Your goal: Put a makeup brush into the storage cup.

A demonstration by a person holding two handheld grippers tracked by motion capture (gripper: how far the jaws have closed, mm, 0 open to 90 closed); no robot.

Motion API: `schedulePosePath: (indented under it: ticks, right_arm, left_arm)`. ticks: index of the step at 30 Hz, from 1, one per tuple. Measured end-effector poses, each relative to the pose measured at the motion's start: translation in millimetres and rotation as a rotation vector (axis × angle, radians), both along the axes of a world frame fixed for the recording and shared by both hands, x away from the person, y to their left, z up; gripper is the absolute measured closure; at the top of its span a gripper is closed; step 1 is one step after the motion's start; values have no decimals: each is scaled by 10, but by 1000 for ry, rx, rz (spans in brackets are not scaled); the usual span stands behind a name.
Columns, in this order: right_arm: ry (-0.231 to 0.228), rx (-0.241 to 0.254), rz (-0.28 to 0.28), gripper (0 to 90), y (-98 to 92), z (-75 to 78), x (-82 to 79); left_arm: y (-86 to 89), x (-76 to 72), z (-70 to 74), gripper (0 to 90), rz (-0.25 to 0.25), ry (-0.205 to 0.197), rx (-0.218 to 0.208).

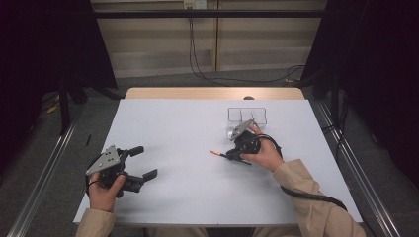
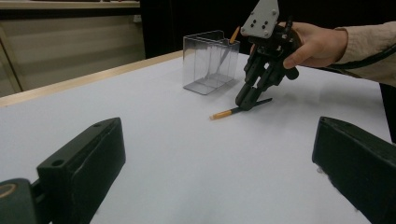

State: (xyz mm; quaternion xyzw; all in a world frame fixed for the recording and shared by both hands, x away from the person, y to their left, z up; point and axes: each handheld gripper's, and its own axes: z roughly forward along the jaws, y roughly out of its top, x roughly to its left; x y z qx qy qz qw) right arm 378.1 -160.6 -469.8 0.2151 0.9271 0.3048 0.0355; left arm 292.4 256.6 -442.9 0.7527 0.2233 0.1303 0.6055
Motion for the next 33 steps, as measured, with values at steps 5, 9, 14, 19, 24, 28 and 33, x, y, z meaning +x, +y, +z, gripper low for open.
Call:
schedulePosePath:
  ticks: [5, 9, 14, 19, 24, 28, 33]
  right_arm:
    - [14, -42, 8, 840, -1, 36, -36]
    - [47, -70, 0, 839, -37, 62, -75]
    - [67, -115, 3, 839, -56, 93, -109]
    - [92, -181, -2, 838, -41, 132, -132]
    - [110, -206, 1, 838, -47, 147, -143]
    - [124, -228, -16, 838, -53, 157, -155]
    - [125, -264, -5, 837, -52, 170, -159]
  left_arm:
    - [-6, -3, 6, 26, -1, -3, 3]
    - [-4, -4, 6, 26, 0, -2, 3]
    - [-20, -6, 14, 26, -5, -5, 5]
    - [-27, -2, 7, 26, -3, -2, 6]
    - [-25, -2, 8, 26, -1, -1, 4]
    - [-26, -1, 8, 26, -2, -1, 2]
    - [-33, 2, 2, 26, -7, 1, 3]
